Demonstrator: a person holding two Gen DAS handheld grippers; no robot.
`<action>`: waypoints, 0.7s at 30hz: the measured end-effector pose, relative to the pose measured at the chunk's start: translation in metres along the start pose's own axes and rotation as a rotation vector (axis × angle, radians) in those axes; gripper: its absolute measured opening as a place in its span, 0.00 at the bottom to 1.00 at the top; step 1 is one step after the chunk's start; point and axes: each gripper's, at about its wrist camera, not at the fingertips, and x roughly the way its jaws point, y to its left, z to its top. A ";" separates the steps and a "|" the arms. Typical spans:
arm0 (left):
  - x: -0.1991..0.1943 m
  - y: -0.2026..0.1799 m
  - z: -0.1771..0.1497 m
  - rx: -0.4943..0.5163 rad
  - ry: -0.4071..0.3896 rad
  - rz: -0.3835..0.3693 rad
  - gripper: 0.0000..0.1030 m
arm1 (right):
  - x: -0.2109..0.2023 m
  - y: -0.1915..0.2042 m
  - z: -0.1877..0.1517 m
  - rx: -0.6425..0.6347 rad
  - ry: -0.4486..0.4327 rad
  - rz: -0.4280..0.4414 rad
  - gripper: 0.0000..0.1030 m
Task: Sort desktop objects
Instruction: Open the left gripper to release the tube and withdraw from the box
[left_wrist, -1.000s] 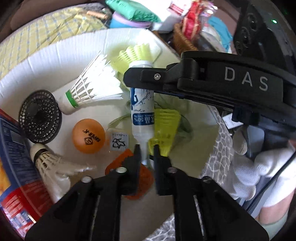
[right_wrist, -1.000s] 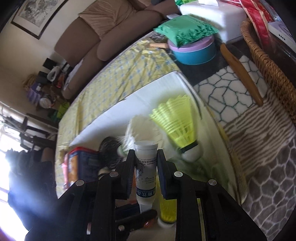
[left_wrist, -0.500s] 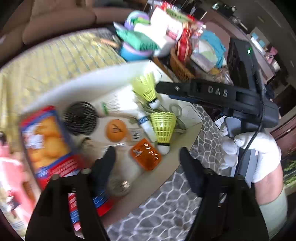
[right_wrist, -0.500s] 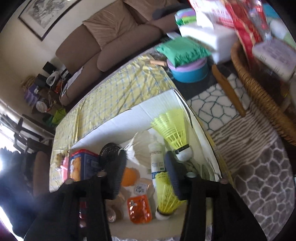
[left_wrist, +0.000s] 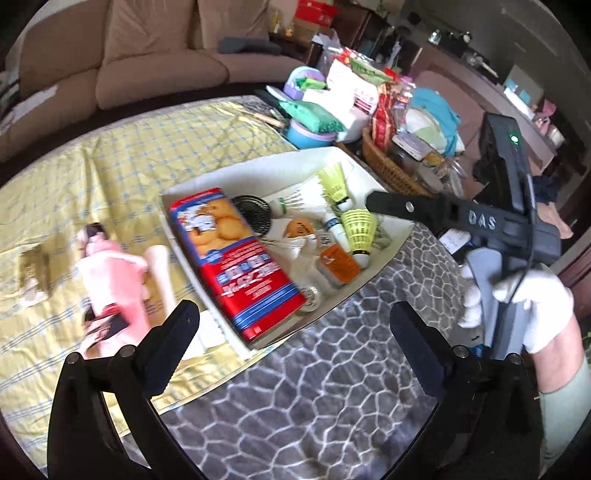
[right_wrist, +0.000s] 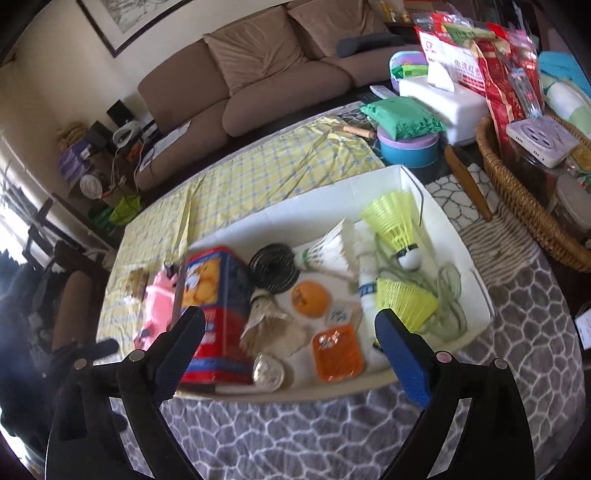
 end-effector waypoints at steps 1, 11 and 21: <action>-0.006 0.001 -0.003 0.002 -0.011 0.019 1.00 | -0.003 0.008 -0.005 -0.016 -0.004 -0.010 0.92; -0.056 0.030 -0.027 -0.056 -0.084 0.097 1.00 | -0.029 0.075 -0.039 -0.141 -0.100 -0.062 0.96; -0.089 0.083 -0.055 -0.142 -0.114 0.158 1.00 | -0.021 0.131 -0.065 -0.236 -0.081 -0.023 0.96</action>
